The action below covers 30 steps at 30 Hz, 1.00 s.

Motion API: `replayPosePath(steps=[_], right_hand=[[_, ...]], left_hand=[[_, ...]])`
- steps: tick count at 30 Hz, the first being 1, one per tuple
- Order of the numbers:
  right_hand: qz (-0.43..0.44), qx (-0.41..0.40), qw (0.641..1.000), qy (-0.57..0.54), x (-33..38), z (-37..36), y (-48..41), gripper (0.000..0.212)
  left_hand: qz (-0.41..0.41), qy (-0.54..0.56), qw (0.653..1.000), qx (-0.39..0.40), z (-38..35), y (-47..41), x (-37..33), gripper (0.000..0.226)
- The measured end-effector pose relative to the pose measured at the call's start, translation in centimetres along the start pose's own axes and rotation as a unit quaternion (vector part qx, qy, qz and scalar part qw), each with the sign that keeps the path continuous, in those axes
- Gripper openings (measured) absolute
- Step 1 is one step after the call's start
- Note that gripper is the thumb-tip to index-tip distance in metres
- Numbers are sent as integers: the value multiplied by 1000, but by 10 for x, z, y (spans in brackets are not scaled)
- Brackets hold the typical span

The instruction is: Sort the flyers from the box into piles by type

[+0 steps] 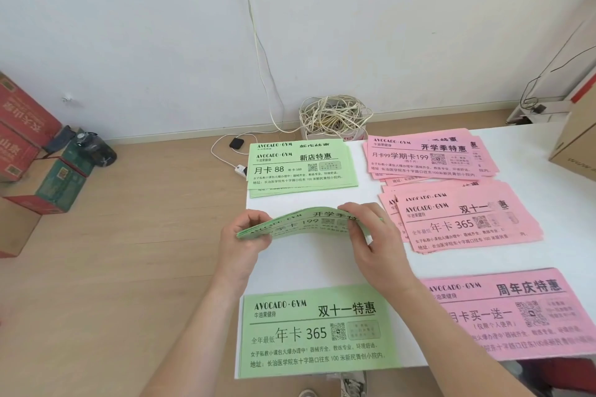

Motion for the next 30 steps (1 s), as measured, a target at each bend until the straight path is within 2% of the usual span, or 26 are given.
replayPosePath(steps=[5,8,10,13,18,22,24,27,30], right_hand=[[-4,12,1000,3,3,4,-1,27],[-77,54,995,33,3,5,-11,34],[-155,108,980,66,-2,0,-19,40],[-210,156,959,108,-6,-10,-25,43],[-220,177,950,135,-1,-14,-34,44],[-209,191,946,157,4,-17,-39,43],[-208,192,945,161,6,-18,-40,42],[-200,190,945,176,5,-19,-40,44],[-187,183,944,201,5,-22,-35,54]], left_hand=[[10,-63,998,-17,1,3,0,23],[14,-134,991,-20,3,7,-2,23],[27,-185,982,-36,6,9,-2,35],[27,-284,958,-27,9,11,-1,61],[3,-386,918,93,9,13,-2,99],[2,-514,829,219,7,5,-5,110],[2,-541,801,257,9,1,-4,109],[-25,-560,782,272,12,-3,-2,107],[-47,-539,791,285,14,-4,-2,103]])
Point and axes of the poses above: each hand's wrist, its own y-axis away from the middle knuckle, its own z-axis out of the back of the hand, x = y × z, the point moved 3 cm from there along -y, towards the middle knuckle, and after that the axes turned 10 degrees about -z, right-handed, at the moved point
